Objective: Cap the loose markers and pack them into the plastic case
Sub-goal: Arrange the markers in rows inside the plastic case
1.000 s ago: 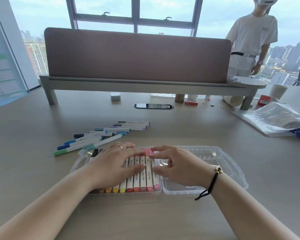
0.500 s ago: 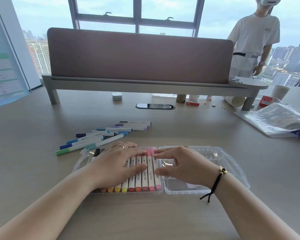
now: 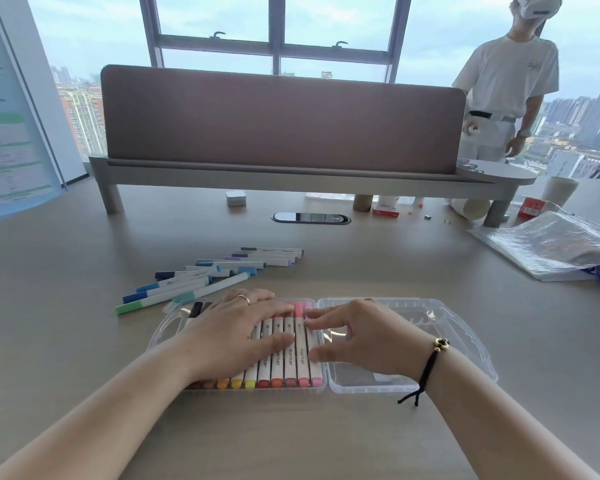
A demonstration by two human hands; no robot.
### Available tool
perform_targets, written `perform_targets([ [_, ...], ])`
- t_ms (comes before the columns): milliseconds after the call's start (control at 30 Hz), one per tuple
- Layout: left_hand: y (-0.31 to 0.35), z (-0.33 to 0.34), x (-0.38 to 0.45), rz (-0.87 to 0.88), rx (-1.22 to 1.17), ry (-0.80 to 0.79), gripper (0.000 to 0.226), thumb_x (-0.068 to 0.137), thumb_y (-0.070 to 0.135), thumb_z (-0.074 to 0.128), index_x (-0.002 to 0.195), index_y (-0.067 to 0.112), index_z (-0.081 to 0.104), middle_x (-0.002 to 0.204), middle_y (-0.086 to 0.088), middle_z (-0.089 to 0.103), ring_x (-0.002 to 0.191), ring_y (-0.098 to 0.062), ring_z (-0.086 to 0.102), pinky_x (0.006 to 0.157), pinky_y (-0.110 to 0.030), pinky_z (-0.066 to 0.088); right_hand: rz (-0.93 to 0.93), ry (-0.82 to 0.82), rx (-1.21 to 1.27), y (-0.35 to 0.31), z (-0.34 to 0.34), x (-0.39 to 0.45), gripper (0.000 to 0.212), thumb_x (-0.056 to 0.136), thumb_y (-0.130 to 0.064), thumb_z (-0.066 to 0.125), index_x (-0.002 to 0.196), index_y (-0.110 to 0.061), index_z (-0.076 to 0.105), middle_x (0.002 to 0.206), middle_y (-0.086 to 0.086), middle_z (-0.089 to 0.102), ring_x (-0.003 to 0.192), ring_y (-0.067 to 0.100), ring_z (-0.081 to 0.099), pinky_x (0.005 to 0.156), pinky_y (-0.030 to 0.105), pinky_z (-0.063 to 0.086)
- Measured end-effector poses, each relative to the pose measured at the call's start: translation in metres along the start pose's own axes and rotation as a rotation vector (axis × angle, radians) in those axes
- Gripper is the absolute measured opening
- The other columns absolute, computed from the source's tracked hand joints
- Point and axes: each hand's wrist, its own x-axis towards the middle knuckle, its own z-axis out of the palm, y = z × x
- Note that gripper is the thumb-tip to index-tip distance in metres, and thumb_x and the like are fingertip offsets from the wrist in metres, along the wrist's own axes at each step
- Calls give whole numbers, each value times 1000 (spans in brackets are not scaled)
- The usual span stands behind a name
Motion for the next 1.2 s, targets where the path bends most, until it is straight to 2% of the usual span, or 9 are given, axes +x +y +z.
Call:
perform_targets([
  [100,1,0,-1,3,-3,-8,62,86,80,32,145,61,24,158,18,22,147,-8,15,118,-41,20,-21,7,33,0,0,-1,54,79,-57,73,131,-44,60,142,-35,44,68,-32,43,73,3,30],
  [200,-4,-1,0,-8,-7,-11,59,87,79,33,143,62,25,152,20,28,141,-9,24,114,-42,28,-37,5,76,-3,1,1,53,81,-49,75,131,-39,62,142,-31,47,60,-29,43,59,-1,32],
  [433,-23,-14,-7,-87,-43,54,40,91,66,44,129,55,44,132,17,47,123,-7,42,106,-40,41,-20,42,174,-25,23,21,55,69,-56,80,122,-45,67,133,-36,53,54,-24,44,55,5,32],
  [567,-37,-18,-21,-132,-23,84,29,92,62,47,118,51,48,124,18,49,115,-5,45,99,-35,44,-35,44,151,-45,42,35,66,60,-74,73,122,-53,62,128,-45,50,66,-20,47,77,20,49],
  [733,-50,-24,-28,-170,-15,162,19,93,58,47,102,42,52,101,20,54,97,-1,51,83,-28,47,-60,40,139,-69,53,50,62,69,-65,77,127,-46,63,130,-40,53,80,-17,47,69,12,36],
  [900,-48,-36,-20,-185,63,150,22,93,58,49,94,37,53,92,17,58,85,0,54,72,-25,50,-86,-6,156,-70,52,54,59,69,-61,78,124,-45,65,131,-32,57,53,-21,45,56,9,31],
  [1000,-46,-33,-15,-189,94,173,28,94,61,43,88,34,50,85,14,60,79,-4,58,72,-28,55,-50,-46,258,-70,30,57,32,77,-47,78,106,-33,77,92,-16,75,48,-11,53,51,8,41],
  [1067,-49,-26,-16,-188,77,201,26,94,59,40,89,34,47,85,14,58,80,-5,55,77,-31,54,14,51,312,-67,11,70,14,83,-35,76,88,-22,80,67,-5,72,43,-3,51,47,11,40],
  [1200,-58,-20,-22,-164,-25,266,19,95,54,41,96,37,49,95,17,55,94,-8,50,88,-34,49,27,216,228,-73,-4,128,11,87,-24,73,77,-20,75,73,-2,75,58,8,59,66,30,55],
])
